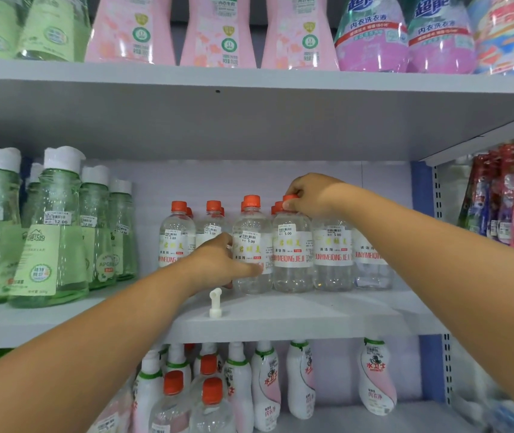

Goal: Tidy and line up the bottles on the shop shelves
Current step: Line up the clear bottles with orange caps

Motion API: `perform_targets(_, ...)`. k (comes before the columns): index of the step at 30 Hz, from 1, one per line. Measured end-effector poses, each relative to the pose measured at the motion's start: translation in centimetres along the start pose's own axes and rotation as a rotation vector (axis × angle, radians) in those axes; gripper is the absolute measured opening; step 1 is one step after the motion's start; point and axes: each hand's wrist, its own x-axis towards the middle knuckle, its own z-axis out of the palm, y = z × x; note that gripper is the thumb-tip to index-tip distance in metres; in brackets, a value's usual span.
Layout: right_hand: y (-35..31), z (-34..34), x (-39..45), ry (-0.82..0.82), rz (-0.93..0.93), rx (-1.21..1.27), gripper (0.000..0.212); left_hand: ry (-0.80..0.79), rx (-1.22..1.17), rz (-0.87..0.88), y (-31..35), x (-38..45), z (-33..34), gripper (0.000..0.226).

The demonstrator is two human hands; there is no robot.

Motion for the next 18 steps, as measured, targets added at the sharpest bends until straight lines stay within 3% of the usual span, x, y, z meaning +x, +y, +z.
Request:
perform_targets(6, -0.6, -0.2, -0.5, -0.025, -0.008, -0.052, 0.031, -0.001, -0.024, 0.004, -0.3, 0.3, 0.0, 0.067)
perform_targets(9, 0.2, -0.6, -1.5, 0.014, -0.04, 0.023, 0.044, -0.002, -0.021, -0.001, -0.5, 0.5, -0.1, 0.068)
perform_targets(13, 6.1, -0.9, -4.9, 0.525, -0.028, 0.413, 0.027, 0.007, 0.036, -0.017, -0.6, 0.8, -0.2, 0.076)
perform_targets(15, 9.8, -0.2, -6.9, 0.662, 0.057, 0.452, 0.02, 0.017, 0.05, -0.014, -0.6, 1.0, -0.2, 0.075)
perform_targets(18, 13.6, 1.9, -9.1, 0.44, 0.254, 0.519, 0.052, 0.032, 0.067, -0.016, -0.3, 0.6, -0.2, 0.054)
